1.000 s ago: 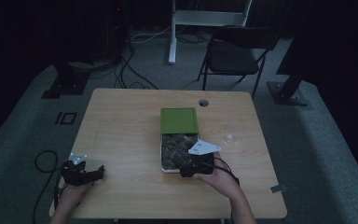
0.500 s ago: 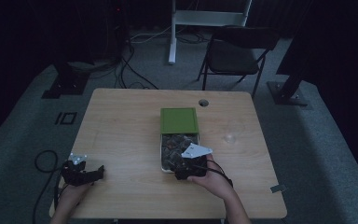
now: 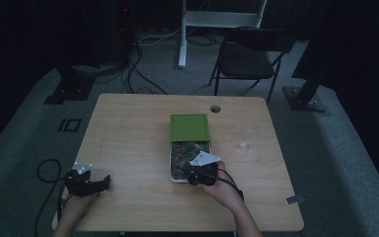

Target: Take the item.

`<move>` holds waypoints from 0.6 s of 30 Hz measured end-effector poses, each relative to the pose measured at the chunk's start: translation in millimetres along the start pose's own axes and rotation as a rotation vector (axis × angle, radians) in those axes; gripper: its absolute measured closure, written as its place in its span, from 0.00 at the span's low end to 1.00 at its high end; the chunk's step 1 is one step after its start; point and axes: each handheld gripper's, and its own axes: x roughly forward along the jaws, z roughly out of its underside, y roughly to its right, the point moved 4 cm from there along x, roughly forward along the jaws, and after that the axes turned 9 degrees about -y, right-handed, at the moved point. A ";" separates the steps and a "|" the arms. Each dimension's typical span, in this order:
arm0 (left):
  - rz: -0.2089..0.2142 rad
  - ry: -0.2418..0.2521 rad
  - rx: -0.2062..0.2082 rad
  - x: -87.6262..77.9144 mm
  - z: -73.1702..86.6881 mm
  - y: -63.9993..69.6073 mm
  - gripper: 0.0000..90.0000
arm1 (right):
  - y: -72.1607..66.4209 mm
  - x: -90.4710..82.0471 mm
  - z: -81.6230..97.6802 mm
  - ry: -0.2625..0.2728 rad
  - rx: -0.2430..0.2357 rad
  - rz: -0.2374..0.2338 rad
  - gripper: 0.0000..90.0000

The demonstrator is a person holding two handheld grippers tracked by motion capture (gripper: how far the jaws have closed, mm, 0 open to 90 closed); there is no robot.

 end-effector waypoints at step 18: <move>0.000 0.000 0.000 0.0 0.0 0.0 0.01 | 2.5 0.3 -0.3 -0.014 0.034 -0.001 0.81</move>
